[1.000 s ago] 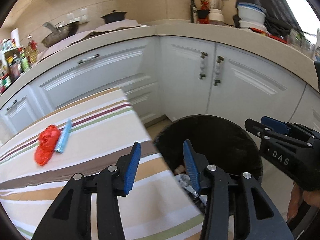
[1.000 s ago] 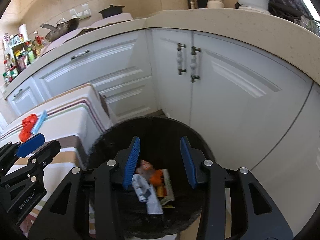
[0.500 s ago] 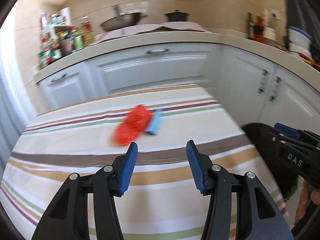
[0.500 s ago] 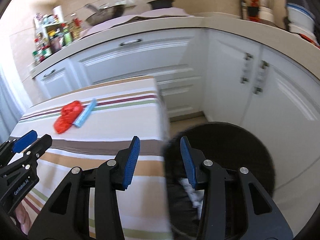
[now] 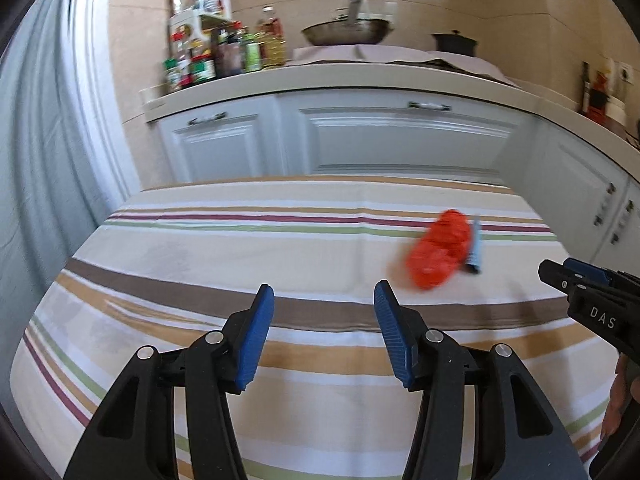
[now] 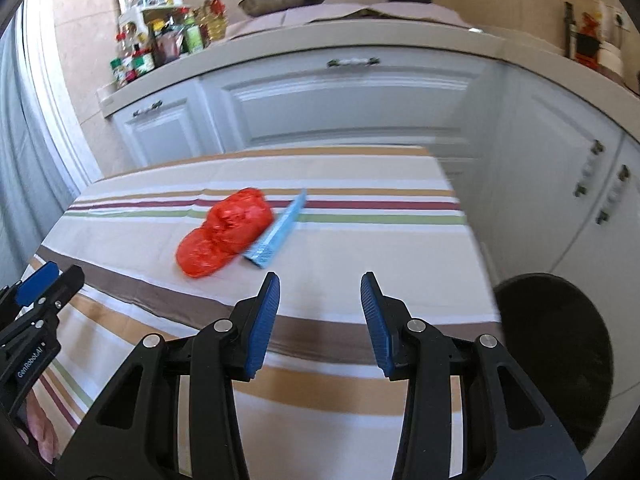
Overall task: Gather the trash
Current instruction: 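Move both tools back over the table toward the red bag and blue tube, then grasp the blue tube with the right gripper while the left gripper grasps the red bag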
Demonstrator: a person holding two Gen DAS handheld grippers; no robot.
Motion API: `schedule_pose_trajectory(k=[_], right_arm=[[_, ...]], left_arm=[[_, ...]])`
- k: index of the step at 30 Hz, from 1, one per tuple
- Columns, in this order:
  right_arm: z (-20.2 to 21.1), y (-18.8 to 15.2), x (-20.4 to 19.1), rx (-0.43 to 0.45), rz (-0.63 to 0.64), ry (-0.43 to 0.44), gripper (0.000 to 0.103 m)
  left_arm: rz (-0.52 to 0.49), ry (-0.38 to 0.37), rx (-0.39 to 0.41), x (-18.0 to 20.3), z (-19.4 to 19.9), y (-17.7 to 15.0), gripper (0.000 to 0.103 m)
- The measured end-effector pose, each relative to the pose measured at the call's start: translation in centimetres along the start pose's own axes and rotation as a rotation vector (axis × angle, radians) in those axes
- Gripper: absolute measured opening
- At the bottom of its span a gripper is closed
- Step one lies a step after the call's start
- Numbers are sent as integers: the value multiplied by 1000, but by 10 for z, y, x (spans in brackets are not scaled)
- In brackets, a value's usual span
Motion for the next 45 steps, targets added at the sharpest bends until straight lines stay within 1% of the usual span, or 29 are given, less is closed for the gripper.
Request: schedule_pose_trajectory(k=[8, 12, 17, 22, 25, 30, 37, 38, 39, 40, 41, 42, 45], right_arm=[[-33, 7, -33, -54, 25, 0, 41], [-48, 11, -39, -82, 27, -12, 41], [-64, 14, -43, -121, 30, -30, 41], [-66, 16, -32, -124, 26, -72, 41], [-64, 18, -24, -122, -1, -67, 41], [-63, 26, -29, -105, 14, -57, 42], [-78, 32, -32, -114, 24, -59, 41], [-80, 32, -33, -117, 23, -57, 38], [-82, 32, -32, -121, 20, -51, 31], [-83, 32, -32, -125, 19, -47, 27], [-84, 33, -31, -125, 20, -46, 17], [-84, 33, -30, -130, 25, -39, 13], [-82, 31, -26, -128, 27, -36, 10]], left_arm=[[37, 38, -14, -38, -13, 0, 52], [43, 55, -17, -51, -19, 1, 52], [63, 57, -32, -62, -27, 0, 53], [65, 46, -37, -62, -31, 0, 53], [60, 38, -39, -58, -33, -1, 54], [59, 24, -47, -54, -36, -1, 54], [55, 26, -45, -54, -39, 2, 54], [54, 27, -46, -55, -39, 2, 55], [54, 27, -47, -55, -40, 2, 56], [55, 27, -48, -54, -41, 3, 56], [57, 26, -49, -54, -42, 3, 57], [58, 24, -49, -53, -42, 4, 57], [54, 11, -50, -47, -44, 5, 57]])
Point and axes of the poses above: each gripper's, at about its wrist camera, not at the fingertips, and z roughly against the way its jaws point, x to its right, y to its top, the point moved 4 cm from there along -z, roughly the way its jaws point, and after that the axes turned 8 degrees about -y, right-handed, at the moved point
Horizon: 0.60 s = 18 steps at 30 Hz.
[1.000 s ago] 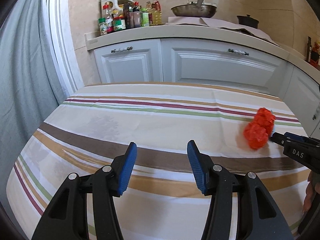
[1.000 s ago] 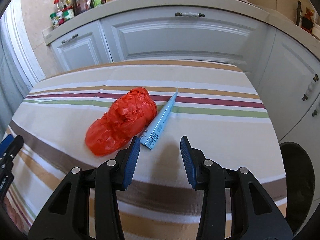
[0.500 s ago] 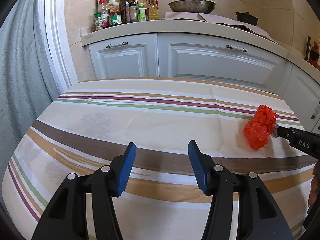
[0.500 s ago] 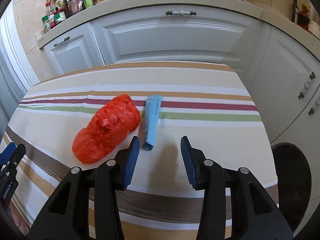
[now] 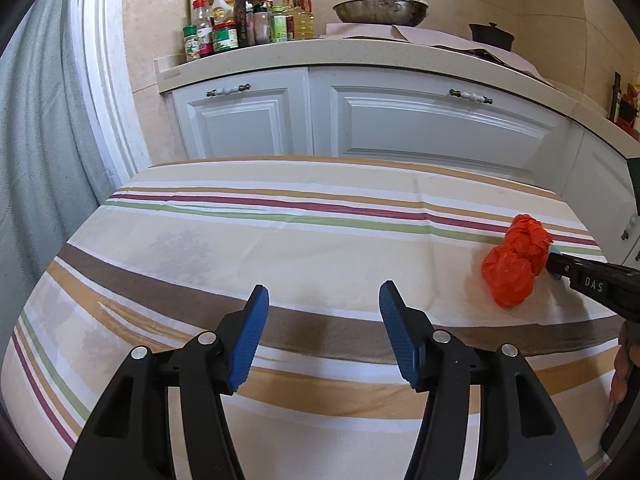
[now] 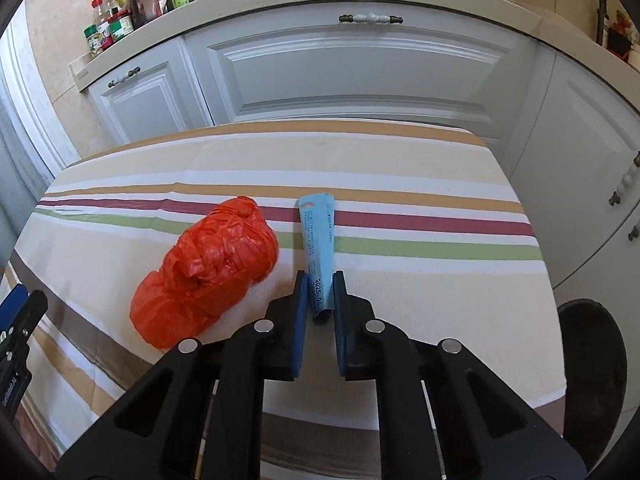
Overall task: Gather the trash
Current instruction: 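Grasp the blue tube with the right gripper while the left gripper grasps the red bag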
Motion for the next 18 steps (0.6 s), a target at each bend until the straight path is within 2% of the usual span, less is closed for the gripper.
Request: schedule_pose_trajectory(k=[7, 18], right_arm=[[11, -11, 25, 17, -22, -18, 10], [22, -20, 70, 40, -58, -44, 10]], left_arm=[[-43, -48, -8, 28, -5, 1, 57], [-142, -149, -25, 96, -18, 5, 57]])
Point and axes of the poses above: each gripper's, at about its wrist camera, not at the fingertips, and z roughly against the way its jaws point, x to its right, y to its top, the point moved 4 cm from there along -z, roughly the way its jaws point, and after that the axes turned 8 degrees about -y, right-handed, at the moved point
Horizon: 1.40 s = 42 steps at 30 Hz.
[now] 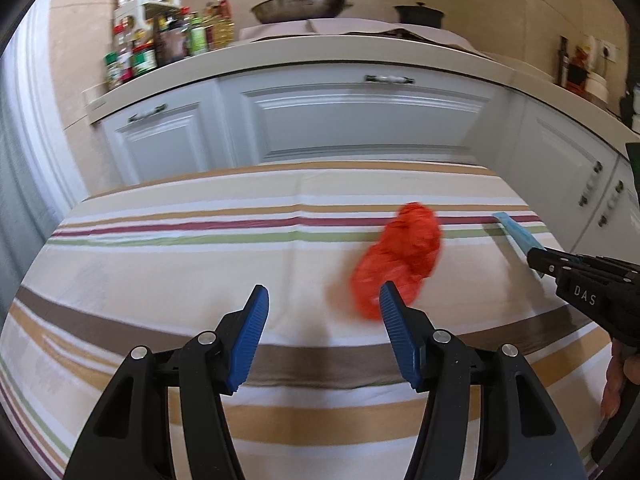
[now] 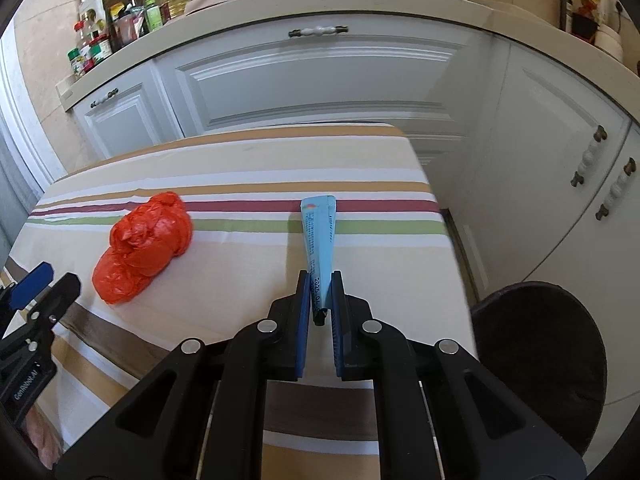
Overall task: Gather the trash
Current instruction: 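Grasp the blue tube with the right gripper while the left gripper grasps the red bag, then carry the red bag and blue tube over the bin and open both grippers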
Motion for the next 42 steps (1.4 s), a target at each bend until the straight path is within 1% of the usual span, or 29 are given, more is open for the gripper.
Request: schedule_pose_trajectory(k=[4, 11, 13, 15, 16, 18, 21, 24, 30, 42], right_arm=[[2, 1, 12, 9, -13, 0, 10], [4, 1, 19, 19, -25, 21, 10], [4, 1, 20, 18, -28, 26, 10], [4, 1, 20, 18, -31, 30, 10], [4, 1, 21, 18, -33, 31, 10], [4, 1, 22, 20, -36, 33, 10], [6, 0, 23, 23, -39, 33, 10], [8, -1, 23, 26, -42, 33, 10], [18, -7, 20, 38, -36, 34, 10], [52, -30, 18, 64, -19, 34, 10]], left_arm=[[-22, -25, -13, 14, -10, 4, 59], [-32, -70, -98, 24, -38, 9, 59], [-35, -70, -120, 26, -43, 7, 56], [-43, -76, -132, 28, -46, 6, 42], [-46, -80, -133, 29, -46, 6, 39], [-56, -87, -133, 32, -44, 4, 24], [-64, -89, -124, 34, -41, 3, 15], [-82, -87, -109, 36, -35, 2, 11], [-80, -90, -93, 38, -22, -2, 9], [-44, -64, -52, 34, 11, -11, 9]])
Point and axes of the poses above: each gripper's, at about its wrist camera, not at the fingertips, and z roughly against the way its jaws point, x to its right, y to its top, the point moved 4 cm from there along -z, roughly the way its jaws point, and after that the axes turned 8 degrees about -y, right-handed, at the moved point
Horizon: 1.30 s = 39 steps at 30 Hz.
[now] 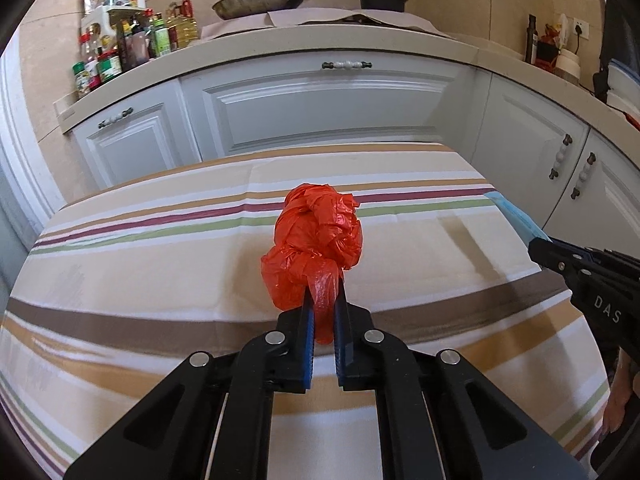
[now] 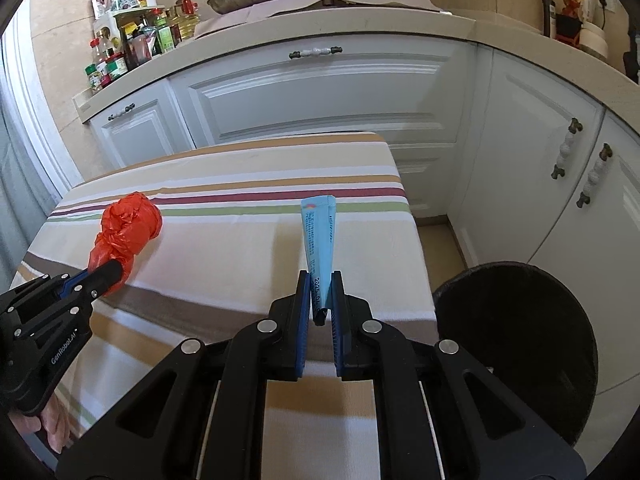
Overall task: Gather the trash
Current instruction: 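Carry the red bag and blue tube over the bin and open both grippers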
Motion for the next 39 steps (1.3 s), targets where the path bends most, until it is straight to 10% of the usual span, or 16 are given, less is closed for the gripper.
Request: schedule_pose_trajectory(k=[19, 39], right_arm=[[82, -31, 12, 123, 11, -33, 10], [123, -68, 114, 152, -147, -205, 10]], left_arm=[[15, -2, 98, 23, 70, -19, 9], [-122, -201, 114, 136, 78, -25, 9]])
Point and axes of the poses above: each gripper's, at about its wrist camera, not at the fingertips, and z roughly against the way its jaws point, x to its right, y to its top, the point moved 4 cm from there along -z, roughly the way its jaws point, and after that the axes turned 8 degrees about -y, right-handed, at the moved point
